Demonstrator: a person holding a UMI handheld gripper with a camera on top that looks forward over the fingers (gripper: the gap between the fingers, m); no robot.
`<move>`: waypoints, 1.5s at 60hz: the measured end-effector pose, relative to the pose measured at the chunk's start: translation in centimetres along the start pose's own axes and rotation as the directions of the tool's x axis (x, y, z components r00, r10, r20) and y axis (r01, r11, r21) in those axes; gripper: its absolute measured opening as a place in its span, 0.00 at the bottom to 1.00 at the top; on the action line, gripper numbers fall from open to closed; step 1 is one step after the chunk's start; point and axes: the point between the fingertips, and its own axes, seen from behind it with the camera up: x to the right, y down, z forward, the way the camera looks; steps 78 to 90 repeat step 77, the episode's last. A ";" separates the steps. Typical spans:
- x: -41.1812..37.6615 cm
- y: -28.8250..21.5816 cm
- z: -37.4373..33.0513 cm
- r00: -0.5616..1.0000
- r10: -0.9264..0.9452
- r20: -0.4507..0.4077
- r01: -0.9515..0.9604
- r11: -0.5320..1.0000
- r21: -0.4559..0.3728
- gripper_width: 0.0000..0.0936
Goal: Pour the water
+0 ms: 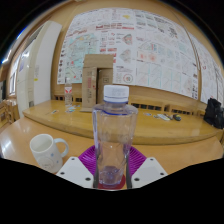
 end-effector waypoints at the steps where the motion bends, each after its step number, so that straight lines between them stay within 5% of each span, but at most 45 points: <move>1: 0.0 0.0 0.0 1.000 0.002 -0.003 -0.002 1.000 0.001 0.42; 10: 0.3 0.6 0.0 0.999 0.030 -0.015 -0.031 0.997 -0.072 0.57; 16: 0.5 0.7 -1.6 0.999 0.013 -0.030 -0.017 0.993 -0.119 0.93; 32: -0.9 -1.8 -13.4 0.992 -0.002 -0.128 -0.026 0.977 -0.214 0.91; 58: -8.8 -2.6 -36.5 0.972 -0.012 -0.235 -0.040 0.975 -0.218 0.91; 90: -10.2 -2.9 -41.7 0.967 -0.018 -0.253 -0.033 0.980 -0.196 0.91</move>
